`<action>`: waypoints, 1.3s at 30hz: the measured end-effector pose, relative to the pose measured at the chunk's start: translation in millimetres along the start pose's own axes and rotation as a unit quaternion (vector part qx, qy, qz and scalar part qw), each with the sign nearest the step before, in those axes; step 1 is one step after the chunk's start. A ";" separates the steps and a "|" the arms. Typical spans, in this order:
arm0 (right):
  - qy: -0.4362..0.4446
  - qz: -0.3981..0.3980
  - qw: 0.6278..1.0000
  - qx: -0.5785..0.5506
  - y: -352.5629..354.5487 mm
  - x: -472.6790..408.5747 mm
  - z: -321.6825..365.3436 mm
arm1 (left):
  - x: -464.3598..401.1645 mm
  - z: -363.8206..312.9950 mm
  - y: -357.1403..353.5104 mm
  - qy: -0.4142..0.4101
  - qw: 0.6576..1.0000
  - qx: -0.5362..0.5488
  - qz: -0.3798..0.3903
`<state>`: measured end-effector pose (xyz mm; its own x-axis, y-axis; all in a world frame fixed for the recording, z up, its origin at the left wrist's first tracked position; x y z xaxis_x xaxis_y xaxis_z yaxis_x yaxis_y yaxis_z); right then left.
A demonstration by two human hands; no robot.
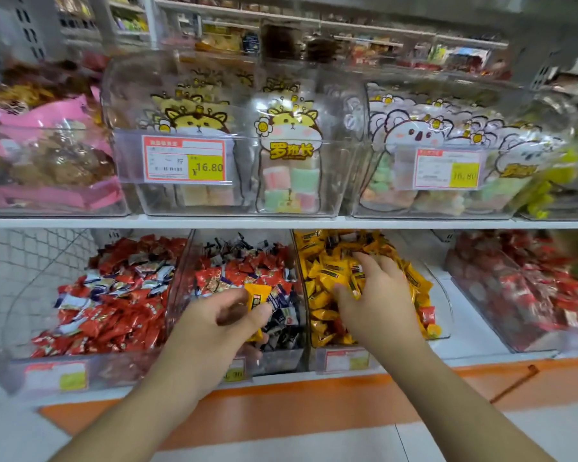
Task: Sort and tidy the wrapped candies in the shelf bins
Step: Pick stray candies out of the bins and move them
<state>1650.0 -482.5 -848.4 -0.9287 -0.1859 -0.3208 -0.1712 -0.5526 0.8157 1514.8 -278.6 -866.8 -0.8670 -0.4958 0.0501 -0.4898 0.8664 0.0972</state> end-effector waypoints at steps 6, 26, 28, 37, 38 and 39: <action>0.018 0.087 0.976 -0.197 -6.4 16.5 8.1 | -3.5 -2.1 -24.2 -0.024 0.992 -0.117 0.047; -0.052 0.027 0.967 -0.246 -6.7 -13.4 -7.6 | -3.3 7.8 -27.0 -0.056 0.966 -0.248 0.046; -0.018 0.042 0.984 -0.170 -9.6 -16.9 -7.2 | -3.9 12.1 -24.0 -0.052 0.964 -0.254 0.053; -0.085 -0.047 0.972 -0.212 8.0 -1.1 -37.6 | 15.6 10.7 -26.3 -0.073 0.957 -0.271 0.072; -0.088 -0.055 0.971 -0.216 9.7 0.2 -38.9 | 18.8 10.7 -27.2 -0.079 0.955 -0.276 0.073; -0.089 -0.059 0.969 -0.223 10.9 1.4 -39.8 | 21.7 10.2 -27.9 -0.086 0.953 -0.281 0.073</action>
<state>1659.9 -521.1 -859.1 -0.9601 0.0225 -0.2786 -0.1584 -0.8650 0.4761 1508.7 -312.9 -878.6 -0.9483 -0.3127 -0.0544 -0.2774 0.7331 0.6210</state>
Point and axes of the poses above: each hand's wrist, its own x-axis away from the middle knuckle, its own y-axis out of the back of the hand, z = x × y, the point moved 6 cm from there along -x, towards the middle knuckle, and after that the axes turned 6 degrees about -z, right-handed, at the moved point
